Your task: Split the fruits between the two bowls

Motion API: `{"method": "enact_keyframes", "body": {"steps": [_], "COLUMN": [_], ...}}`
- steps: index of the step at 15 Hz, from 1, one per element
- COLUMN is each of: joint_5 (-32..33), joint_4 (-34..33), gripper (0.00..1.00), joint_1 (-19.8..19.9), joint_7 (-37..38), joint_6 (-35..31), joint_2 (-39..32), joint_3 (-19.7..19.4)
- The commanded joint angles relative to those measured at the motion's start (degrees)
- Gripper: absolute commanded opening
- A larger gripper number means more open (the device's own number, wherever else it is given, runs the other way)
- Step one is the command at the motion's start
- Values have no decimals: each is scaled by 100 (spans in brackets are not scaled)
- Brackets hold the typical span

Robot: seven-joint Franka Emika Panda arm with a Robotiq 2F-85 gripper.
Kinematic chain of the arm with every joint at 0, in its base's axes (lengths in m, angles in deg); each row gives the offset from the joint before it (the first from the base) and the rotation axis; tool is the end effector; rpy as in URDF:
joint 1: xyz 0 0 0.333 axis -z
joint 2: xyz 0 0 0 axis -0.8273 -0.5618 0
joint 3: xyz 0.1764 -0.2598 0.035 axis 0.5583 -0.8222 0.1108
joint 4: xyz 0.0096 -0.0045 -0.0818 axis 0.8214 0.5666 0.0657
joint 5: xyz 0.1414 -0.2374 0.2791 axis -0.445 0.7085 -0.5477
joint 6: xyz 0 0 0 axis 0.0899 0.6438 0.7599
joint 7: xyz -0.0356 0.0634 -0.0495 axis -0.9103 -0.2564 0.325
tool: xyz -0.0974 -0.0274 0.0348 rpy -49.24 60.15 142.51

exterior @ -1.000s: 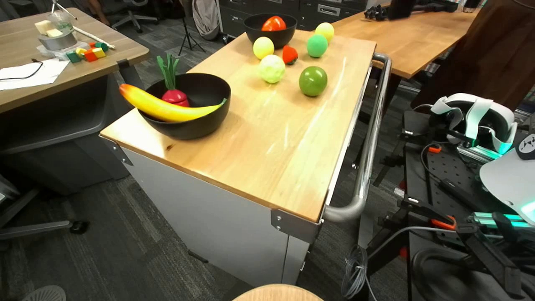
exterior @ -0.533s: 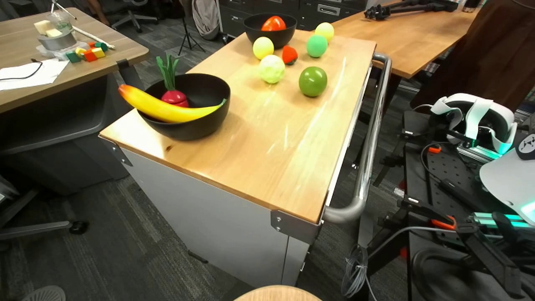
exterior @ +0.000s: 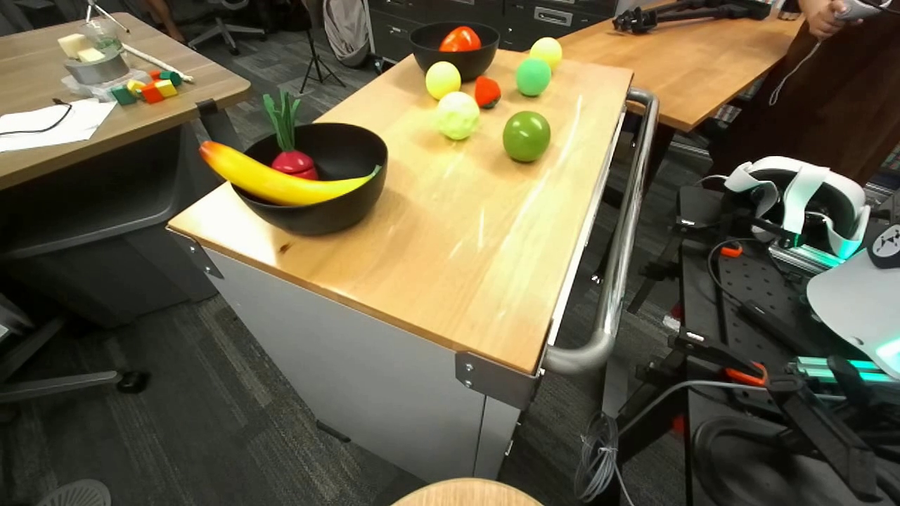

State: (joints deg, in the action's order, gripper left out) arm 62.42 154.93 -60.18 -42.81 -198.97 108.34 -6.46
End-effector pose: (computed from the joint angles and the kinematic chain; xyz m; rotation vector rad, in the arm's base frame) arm 0.4380 0.0085 0.5528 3.0846 0.4114 0.2220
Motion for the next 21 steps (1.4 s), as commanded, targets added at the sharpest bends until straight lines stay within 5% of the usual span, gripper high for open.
{"method": "enact_keyframes", "body": {"steps": [1, 7, 14, 17, 21], "joint_5": [-24, -32, -12, -1018, -1129], "joint_4": [41, 153, 126, 354, 395], "gripper": [100, 100, 100, 100, 100], "joint_1": [148, 487, 598, 471, 554], "joint_7": [-67, -96, -27, -413, -330], "joint_6": [-665, -1830, -1714, -2717, -3764], "joint_2": [-325, -1228, -1379, -1657, -2392], "joint_3": [-90, -369, -315, -441, -305]}}
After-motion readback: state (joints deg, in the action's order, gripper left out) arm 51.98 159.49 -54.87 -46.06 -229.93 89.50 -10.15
